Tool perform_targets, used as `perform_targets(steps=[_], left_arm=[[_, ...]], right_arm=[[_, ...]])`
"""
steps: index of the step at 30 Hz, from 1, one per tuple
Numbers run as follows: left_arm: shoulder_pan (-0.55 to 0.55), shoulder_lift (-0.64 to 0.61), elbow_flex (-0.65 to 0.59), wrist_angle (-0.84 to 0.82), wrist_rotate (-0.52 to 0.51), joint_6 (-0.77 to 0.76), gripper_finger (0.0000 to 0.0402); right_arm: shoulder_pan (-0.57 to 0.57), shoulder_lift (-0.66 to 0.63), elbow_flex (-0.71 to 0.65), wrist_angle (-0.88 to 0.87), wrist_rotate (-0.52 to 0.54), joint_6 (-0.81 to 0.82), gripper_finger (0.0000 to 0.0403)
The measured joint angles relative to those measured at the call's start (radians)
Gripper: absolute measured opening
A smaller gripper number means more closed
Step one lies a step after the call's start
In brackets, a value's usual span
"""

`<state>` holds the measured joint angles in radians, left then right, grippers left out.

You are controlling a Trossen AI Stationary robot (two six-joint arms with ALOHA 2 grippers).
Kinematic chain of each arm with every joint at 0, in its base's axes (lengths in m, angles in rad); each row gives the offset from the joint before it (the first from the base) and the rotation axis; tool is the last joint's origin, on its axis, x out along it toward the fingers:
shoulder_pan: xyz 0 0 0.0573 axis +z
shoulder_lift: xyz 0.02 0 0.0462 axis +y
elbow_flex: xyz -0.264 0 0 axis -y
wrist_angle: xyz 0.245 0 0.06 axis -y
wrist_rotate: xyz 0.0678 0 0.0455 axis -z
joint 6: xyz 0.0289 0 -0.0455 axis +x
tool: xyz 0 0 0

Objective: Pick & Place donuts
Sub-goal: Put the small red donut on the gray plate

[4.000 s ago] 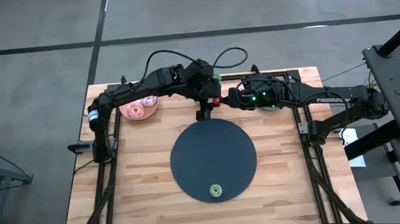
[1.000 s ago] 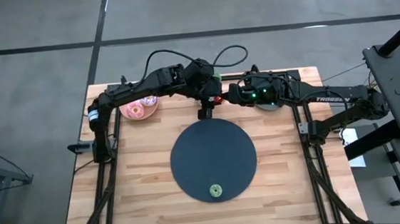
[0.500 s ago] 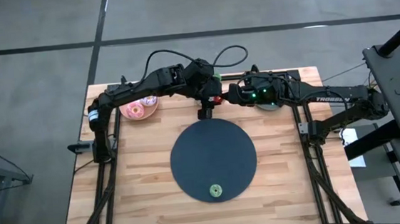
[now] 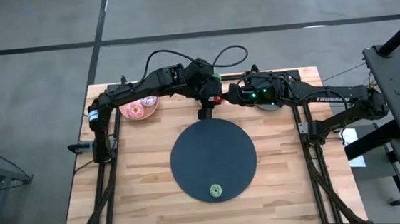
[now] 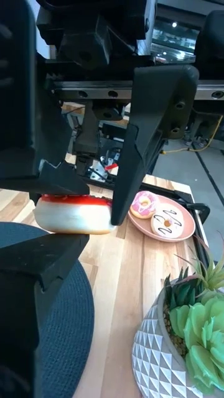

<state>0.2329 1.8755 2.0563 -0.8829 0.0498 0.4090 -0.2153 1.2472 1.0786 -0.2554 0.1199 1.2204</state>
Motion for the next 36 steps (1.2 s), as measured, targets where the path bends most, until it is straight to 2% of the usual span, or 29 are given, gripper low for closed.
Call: perform_targets(steps=[7, 24, 36], left_arm=[[0.000, 0.000, 0.000, 0.000, 0.000, 0.000, 0.0193], [0.000, 0.000, 0.000, 0.000, 0.000, -0.008, 0.0193], [0.000, 0.000, 0.000, 0.000, -0.008, -0.016, 0.0193]], right_arm=[[0.000, 0.000, 0.000, 0.000, 0.000, 0.001, 0.0071], [0.000, 0.000, 0.000, 0.000, 0.002, -0.001, 0.0091], [0.001, 0.000, 0.000, 0.000, 0.003, -0.001, 0.0066]])
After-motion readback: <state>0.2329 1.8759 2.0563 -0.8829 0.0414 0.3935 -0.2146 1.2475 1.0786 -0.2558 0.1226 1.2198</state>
